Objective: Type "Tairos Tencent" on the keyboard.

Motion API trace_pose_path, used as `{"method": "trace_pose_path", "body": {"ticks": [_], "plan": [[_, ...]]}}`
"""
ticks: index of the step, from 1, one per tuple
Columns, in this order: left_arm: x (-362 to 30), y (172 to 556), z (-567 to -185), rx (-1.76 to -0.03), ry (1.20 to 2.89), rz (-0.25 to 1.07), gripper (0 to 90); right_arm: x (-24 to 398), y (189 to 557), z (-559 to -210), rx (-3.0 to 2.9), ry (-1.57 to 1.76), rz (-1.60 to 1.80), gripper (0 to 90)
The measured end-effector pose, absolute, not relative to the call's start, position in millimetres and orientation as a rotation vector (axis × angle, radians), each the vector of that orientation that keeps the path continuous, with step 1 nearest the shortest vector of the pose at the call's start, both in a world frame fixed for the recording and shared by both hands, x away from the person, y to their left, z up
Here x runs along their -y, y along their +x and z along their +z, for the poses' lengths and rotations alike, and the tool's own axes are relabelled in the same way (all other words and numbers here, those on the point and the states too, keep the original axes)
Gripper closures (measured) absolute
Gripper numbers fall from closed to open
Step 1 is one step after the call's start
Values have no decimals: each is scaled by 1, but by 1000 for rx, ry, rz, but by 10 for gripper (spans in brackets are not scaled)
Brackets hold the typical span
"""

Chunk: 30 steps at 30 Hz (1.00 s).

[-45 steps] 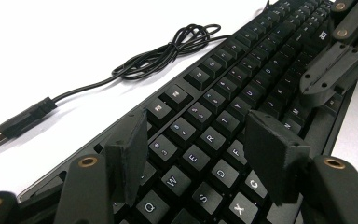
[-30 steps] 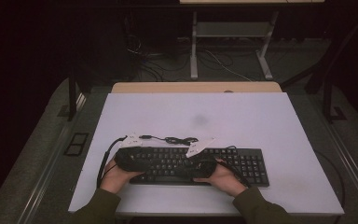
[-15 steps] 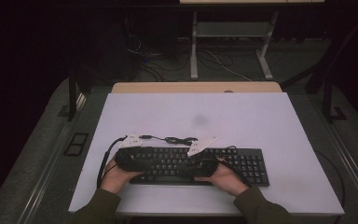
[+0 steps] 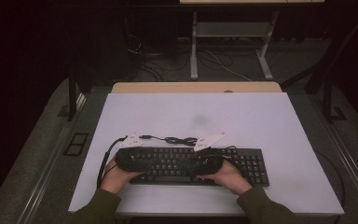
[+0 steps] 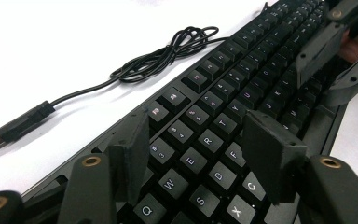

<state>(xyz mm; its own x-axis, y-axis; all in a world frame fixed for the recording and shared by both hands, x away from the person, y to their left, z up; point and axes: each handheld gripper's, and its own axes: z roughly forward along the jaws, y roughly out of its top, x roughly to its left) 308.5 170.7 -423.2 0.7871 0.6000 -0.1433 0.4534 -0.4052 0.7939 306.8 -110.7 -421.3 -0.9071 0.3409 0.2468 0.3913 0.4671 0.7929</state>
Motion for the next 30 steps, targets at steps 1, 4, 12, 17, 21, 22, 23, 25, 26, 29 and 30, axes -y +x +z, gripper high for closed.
{"method": "trace_pose_path", "body": {"ticks": [1, 4, 12, 17, 21, 22, 23, 25, 26, 29, 30], "plan": [[-171, 308, -423, -782, 2067, 203, 424, 112, 307, -421, 2644, -664, -1454, 646], [-170, 308, -423, -781, 2065, 197, 461, 115, 306, -419, 2642, -673, -1465, 601], [-170, 307, -420, -757, 2059, 157, 705, 123, 305, -416, 2651, -690, -1479, 484], [-165, 306, -418, -737, 2067, 139, 887, 130, 303, -416, 2649, -703, -1486, 443], [-160, 305, -418, -726, 2070, 124, 888, 133, 303, -415, 2648, -705, -1489, 436], [-159, 305, -418, -721, 2071, 120, 888, 133, 303, -415, 2648, -702, -1489, 435], [-157, 305, -418, -719, 2070, 115, 888, 134, 303, -415, 2650, -703, -1489, 434], [-153, 305, -418, -713, 2076, 113, 888, 136, 303, -415, 2647, -711, -1491, 433], [-152, 305, -419, -706, 2081, 113, 888, 136, 303, -415, 2648, -712, -1491, 433], [-146, 306, -420, -700, 2090, 110, 888, 137, 303, -415, 2649, -712, -1491, 433], [-145, 306, -421, -700, 2096, 107, 888, 137, 303, -415, 2649, -715, -1490, 433]]}}
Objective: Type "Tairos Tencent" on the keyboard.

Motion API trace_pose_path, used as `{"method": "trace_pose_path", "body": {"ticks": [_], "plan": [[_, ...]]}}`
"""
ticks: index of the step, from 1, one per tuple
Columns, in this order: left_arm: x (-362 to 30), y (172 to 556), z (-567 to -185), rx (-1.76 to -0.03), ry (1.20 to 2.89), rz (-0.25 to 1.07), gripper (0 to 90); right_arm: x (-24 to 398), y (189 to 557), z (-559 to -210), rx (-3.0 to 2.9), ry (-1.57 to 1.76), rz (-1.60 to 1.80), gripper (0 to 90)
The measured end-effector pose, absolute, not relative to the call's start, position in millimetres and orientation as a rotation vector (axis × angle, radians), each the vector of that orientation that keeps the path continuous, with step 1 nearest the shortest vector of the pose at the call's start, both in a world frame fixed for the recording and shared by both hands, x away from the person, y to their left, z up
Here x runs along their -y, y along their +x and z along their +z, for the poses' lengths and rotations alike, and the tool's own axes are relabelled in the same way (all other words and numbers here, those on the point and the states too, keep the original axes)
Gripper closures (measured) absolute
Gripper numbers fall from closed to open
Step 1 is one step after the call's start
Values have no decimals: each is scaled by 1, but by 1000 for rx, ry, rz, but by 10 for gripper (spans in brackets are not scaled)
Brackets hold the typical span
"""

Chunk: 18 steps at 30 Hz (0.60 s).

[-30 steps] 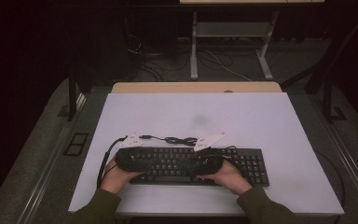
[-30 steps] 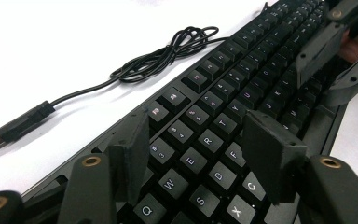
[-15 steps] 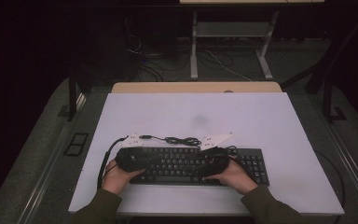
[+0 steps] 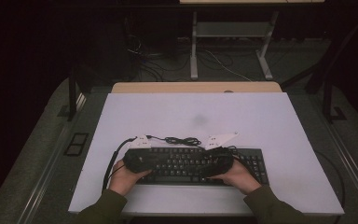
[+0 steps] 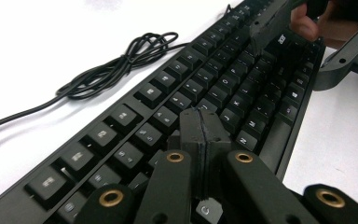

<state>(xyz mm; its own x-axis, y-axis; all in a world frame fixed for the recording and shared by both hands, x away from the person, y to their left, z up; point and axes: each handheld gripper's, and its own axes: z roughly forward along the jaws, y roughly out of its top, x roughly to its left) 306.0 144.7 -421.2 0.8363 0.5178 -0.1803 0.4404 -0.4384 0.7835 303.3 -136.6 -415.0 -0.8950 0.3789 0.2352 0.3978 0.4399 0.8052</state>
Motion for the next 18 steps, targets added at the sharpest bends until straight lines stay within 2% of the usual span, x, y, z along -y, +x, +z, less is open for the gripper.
{"method": "trace_pose_path", "body": {"ticks": [18], "plan": [[-132, 315, -433, -711, 2152, 131, 888, 136, 304, -416, 2658, -710, -1487, 433]]}}
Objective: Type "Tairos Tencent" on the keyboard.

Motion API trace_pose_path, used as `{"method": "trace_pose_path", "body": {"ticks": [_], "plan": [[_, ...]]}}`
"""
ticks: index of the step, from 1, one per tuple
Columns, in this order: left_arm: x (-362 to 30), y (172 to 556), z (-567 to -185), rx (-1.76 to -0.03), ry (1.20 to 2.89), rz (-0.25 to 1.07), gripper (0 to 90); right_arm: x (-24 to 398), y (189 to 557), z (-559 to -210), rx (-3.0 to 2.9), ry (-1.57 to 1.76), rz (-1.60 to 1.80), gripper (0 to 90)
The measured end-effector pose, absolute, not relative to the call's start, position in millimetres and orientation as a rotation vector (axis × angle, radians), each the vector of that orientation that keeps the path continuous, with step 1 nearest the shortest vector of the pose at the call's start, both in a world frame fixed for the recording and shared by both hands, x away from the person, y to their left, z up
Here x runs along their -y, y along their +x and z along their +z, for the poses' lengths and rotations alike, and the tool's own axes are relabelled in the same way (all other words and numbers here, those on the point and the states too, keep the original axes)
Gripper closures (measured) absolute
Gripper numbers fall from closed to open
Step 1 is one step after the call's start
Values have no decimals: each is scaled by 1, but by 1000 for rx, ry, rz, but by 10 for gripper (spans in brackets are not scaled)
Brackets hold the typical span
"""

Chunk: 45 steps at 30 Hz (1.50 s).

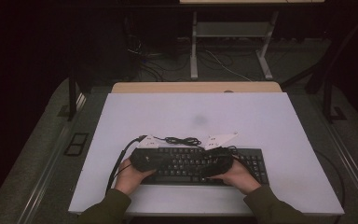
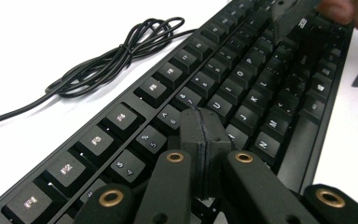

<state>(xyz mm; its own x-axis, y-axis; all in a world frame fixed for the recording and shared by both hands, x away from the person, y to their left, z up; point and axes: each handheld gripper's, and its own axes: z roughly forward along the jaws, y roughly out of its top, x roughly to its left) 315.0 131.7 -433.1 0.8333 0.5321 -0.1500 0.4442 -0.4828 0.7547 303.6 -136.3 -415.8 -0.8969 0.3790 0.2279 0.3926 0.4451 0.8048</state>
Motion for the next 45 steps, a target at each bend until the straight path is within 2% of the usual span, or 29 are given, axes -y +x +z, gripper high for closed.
{"method": "trace_pose_path", "body": {"ticks": [18, 30, 34, 39, 40, 42, 44, 45], "plan": [[-128, 316, -437, -696, 2180, 137, 888, 136, 304, -416, 2660, -716, -1486, 433], [-132, 315, -430, -706, 2133, 131, 886, 137, 305, -415, 2648, -723, -1496, 433], [-135, 315, -428, -707, 2128, 126, 819, 139, 306, -416, 2651, -725, -1495, 432], [-137, 313, -426, -722, 2112, 128, 693, 143, 308, -417, 2651, -747, -1502, 413], [-137, 312, -425, -724, 2111, 126, 644, 146, 308, -417, 2648, -757, -1508, 407], [-139, 311, -425, -725, 2106, 126, 619, 148, 308, -417, 2650, -756, -1510, 398], [-140, 311, -424, -728, 2105, 125, 567, 152, 308, -416, 2651, -769, -1519, 385], [-141, 310, -424, -726, 2103, 131, 509, 154, 307, -416, 2651, -777, -1522, 378]]}}
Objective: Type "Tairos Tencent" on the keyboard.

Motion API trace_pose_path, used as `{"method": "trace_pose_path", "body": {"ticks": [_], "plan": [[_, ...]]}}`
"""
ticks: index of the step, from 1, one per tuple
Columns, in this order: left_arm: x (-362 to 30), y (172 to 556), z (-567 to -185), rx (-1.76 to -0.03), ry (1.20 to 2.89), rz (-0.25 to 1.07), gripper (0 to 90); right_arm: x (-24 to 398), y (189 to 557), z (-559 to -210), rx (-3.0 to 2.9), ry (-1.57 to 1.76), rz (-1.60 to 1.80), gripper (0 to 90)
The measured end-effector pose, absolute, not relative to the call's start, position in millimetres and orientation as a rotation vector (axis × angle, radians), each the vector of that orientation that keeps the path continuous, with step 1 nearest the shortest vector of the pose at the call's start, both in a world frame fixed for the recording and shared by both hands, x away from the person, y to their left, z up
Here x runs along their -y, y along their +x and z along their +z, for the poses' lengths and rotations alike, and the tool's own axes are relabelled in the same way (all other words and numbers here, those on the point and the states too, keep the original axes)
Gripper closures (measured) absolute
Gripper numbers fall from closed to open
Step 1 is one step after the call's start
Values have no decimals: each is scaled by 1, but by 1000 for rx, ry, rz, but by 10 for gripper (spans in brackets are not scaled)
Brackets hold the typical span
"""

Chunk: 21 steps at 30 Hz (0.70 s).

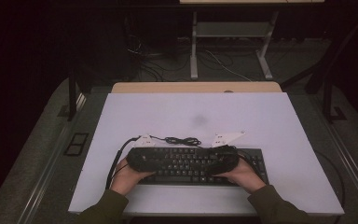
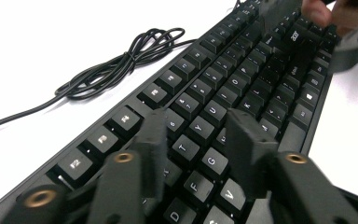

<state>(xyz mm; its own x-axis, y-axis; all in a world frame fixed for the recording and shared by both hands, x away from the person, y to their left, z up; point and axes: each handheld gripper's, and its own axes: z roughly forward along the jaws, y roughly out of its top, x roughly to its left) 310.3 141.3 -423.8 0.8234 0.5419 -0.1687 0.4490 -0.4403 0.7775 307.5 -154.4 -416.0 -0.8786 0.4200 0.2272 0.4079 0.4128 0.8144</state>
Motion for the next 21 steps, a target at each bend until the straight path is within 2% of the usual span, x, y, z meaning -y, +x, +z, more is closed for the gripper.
{"method": "trace_pose_path", "body": {"ticks": [1, 6, 21], "plan": [[-143, 310, -423, -729, 2098, 129, 509, 157, 308, -416, -2624, 778, 1510, 369], [-149, 307, -421, -734, 2074, 147, 389, 175, 309, -413, -2566, 826, 1522, 320], [-167, 299, -418, -738, 2036, 199, 193, 219, 304, -415, -2427, 949, 1501, 239]]}}
